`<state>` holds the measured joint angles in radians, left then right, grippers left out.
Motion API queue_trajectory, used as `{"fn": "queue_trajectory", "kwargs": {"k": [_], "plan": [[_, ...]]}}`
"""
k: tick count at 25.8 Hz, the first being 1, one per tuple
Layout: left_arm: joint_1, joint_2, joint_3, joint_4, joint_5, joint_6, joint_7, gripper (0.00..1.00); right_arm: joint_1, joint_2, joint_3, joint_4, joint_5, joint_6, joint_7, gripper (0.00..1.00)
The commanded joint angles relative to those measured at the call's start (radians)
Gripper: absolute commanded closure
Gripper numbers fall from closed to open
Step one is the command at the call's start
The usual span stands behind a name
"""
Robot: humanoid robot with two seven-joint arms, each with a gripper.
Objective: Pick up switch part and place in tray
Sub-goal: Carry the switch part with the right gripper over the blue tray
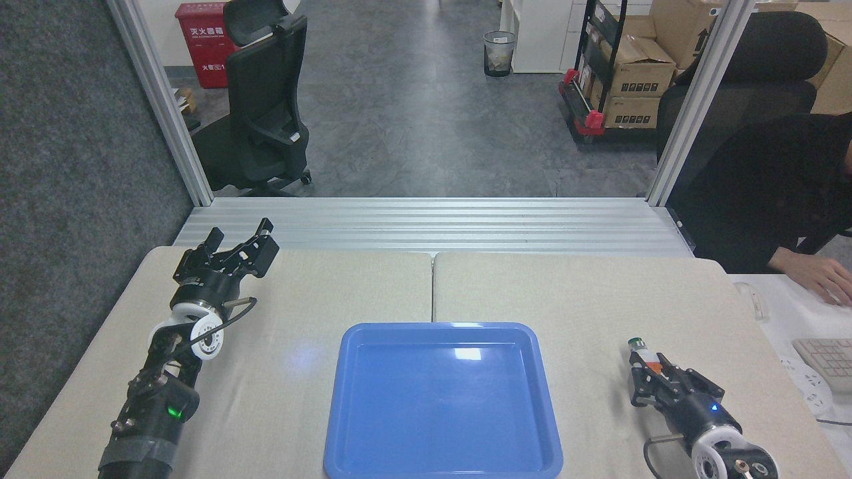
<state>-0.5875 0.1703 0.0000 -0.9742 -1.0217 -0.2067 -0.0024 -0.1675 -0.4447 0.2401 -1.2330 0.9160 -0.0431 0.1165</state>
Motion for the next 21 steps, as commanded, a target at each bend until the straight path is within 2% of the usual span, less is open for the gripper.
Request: {"fn": "queue_trajectory", "kwargs": {"k": [1, 2, 4, 7, 9, 14, 16, 21], "plan": [[0.000, 0.000, -0.023, 0.000, 0.000, 0.000, 0.001, 0.00, -0.058, 0.115, 0.041, -0.362, 0.129, -0.005, -0.001, 1.00], [0.000, 0.000, -0.023, 0.000, 0.000, 0.000, 0.001, 0.00, -0.082, 0.127, 0.085, -0.387, 0.170, 0.002, 0.009, 1.00], [0.000, 0.000, -0.023, 0.000, 0.000, 0.000, 0.001, 0.00, -0.148, 0.235, 0.175, -0.398, 0.198, 0.038, 0.098, 1.00], [0.000, 0.000, -0.023, 0.000, 0.000, 0.000, 0.001, 0.00, -0.164, 0.297, 0.235, -0.393, 0.240, 0.098, 0.167, 1.00], [0.000, 0.000, -0.023, 0.000, 0.000, 0.000, -0.001, 0.00, -0.167, 0.307, 0.321, -0.382, 0.280, 0.138, 0.216, 1.00], [0.000, 0.000, -0.023, 0.000, 0.000, 0.000, 0.001, 0.00, -0.162, 0.314, 0.461, -0.324, 0.299, 0.221, 0.285, 1.00], [0.000, 0.000, -0.023, 0.000, 0.000, 0.000, 0.001, 0.00, -0.146, 0.319, 0.478, -0.281, 0.326, 0.239, 0.328, 1.00], [0.000, 0.000, -0.023, 0.000, 0.000, 0.000, 0.001, 0.00, -0.098, 0.316, 0.476, -0.226, 0.334, 0.272, 0.344, 1.00]]}}
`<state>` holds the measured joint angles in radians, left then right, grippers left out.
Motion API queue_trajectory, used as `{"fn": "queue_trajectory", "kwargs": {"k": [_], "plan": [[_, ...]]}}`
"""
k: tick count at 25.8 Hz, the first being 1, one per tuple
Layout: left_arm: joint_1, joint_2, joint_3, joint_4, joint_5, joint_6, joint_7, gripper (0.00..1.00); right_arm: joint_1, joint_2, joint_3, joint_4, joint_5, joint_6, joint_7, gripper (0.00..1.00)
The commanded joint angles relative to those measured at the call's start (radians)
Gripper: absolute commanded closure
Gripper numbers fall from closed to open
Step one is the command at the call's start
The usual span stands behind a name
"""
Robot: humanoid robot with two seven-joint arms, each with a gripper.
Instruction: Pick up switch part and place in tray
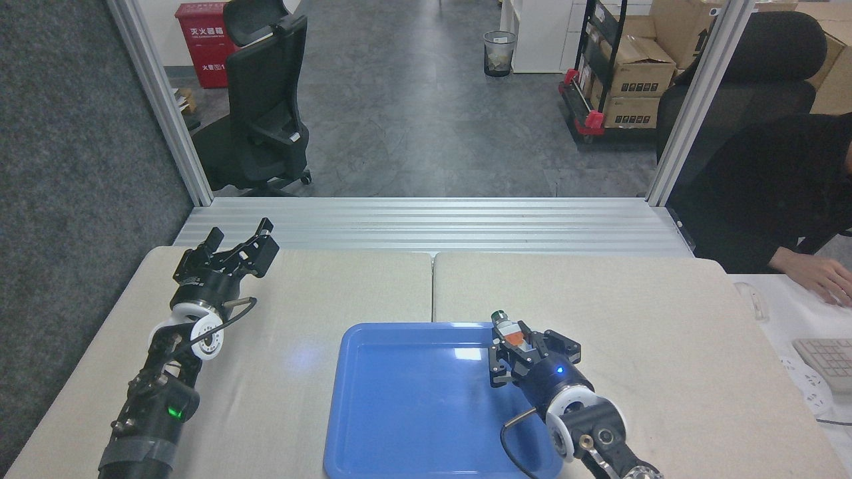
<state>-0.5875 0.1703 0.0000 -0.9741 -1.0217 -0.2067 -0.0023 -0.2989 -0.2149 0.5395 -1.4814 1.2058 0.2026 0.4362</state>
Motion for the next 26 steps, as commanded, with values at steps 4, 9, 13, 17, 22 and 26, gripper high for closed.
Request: {"fn": "queue_trajectory", "kwargs": {"k": [4, 9, 13, 17, 22, 26], "plan": [[0.000, 0.000, -0.023, 0.000, 0.000, 0.000, 0.001, 0.00, 0.055, 0.088, 0.171, 0.030, 0.044, 0.031, 0.024, 1.00], [0.000, 0.000, -0.023, 0.000, 0.000, 0.000, 0.001, 0.00, 0.089, 0.103, 0.163, 0.030, 0.044, 0.031, 0.022, 0.90], [0.000, 0.000, -0.023, 0.000, 0.000, 0.000, 0.001, 0.00, 0.083, 0.126, 0.114, 0.030, 0.032, 0.038, 0.009, 0.01], [0.000, 0.000, -0.023, 0.000, 0.000, 0.000, 0.001, 0.00, 0.029, 0.198, -0.051, 0.030, 0.024, 0.029, -0.057, 0.01], [0.000, 0.000, -0.023, 0.000, 0.000, 0.000, 0.001, 0.00, -0.112, 0.148, -0.186, 0.059, 0.026, -0.005, -0.163, 0.01], [0.000, 0.000, -0.023, 0.000, 0.000, 0.000, 0.001, 0.00, -0.135, -0.064, -0.315, 0.148, 0.026, -0.154, -0.314, 0.01]]}}
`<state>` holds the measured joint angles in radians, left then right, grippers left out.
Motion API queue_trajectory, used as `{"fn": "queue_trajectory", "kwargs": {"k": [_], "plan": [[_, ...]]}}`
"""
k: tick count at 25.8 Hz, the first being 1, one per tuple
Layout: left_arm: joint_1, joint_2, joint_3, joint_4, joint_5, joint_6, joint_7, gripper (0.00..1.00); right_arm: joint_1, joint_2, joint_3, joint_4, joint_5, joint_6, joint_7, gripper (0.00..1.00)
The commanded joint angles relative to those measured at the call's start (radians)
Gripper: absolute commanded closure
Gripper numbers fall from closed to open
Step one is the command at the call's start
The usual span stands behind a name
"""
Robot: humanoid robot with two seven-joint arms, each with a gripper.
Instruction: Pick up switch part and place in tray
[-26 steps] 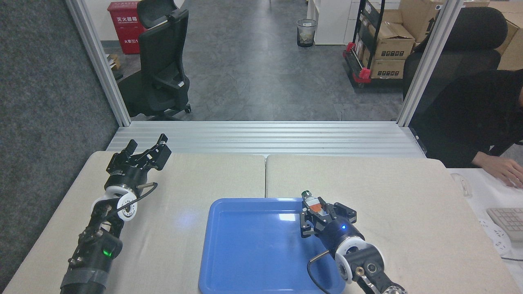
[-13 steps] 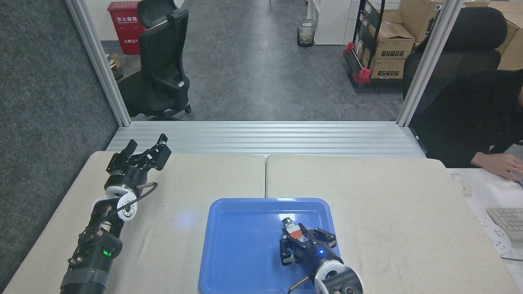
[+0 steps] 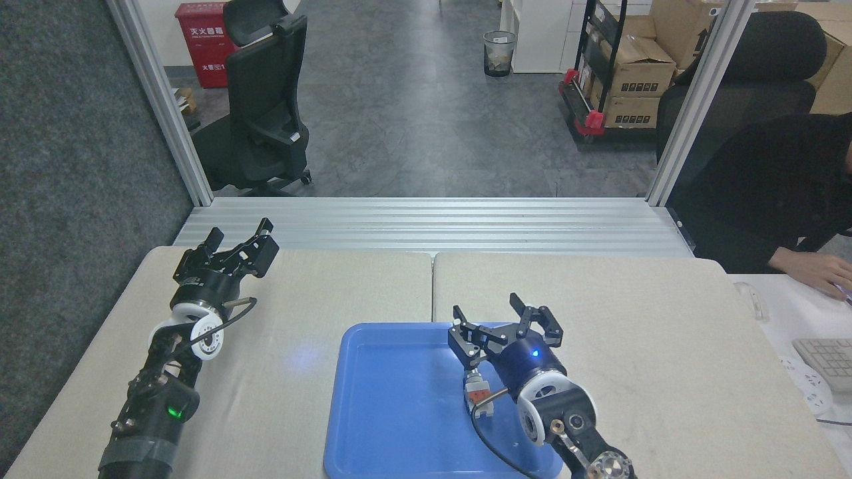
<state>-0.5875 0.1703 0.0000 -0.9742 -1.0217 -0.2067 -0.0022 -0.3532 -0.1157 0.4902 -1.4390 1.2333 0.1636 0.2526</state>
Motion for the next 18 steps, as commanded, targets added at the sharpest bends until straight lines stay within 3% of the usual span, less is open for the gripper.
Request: {"fn": "queue_trajectory", "kwargs": {"k": [1, 5, 8, 11, 18], "plan": [[0.000, 0.000, -0.023, 0.000, 0.000, 0.000, 0.001, 0.00, -0.078, -0.191, -0.277, 0.130, 0.000, -0.139, -0.180, 0.01], [0.000, 0.000, -0.023, 0.000, 0.000, 0.000, 0.001, 0.00, -0.084, -0.245, -0.303, 0.257, -0.024, -0.145, -0.263, 0.01], [0.000, 0.000, -0.023, 0.000, 0.000, 0.000, 0.001, 0.00, -0.081, -0.252, -0.381, 0.305, -0.122, -0.147, -0.234, 0.01], [0.000, 0.000, -0.023, 0.000, 0.000, 0.000, 0.001, 0.00, -0.076, -0.294, -0.394, 0.316, -0.205, -0.147, -0.179, 0.01], [0.000, 0.000, -0.023, 0.000, 0.000, 0.000, -0.001, 0.00, -0.075, -0.328, -0.401, 0.301, -0.213, -0.144, -0.188, 0.01]]}}
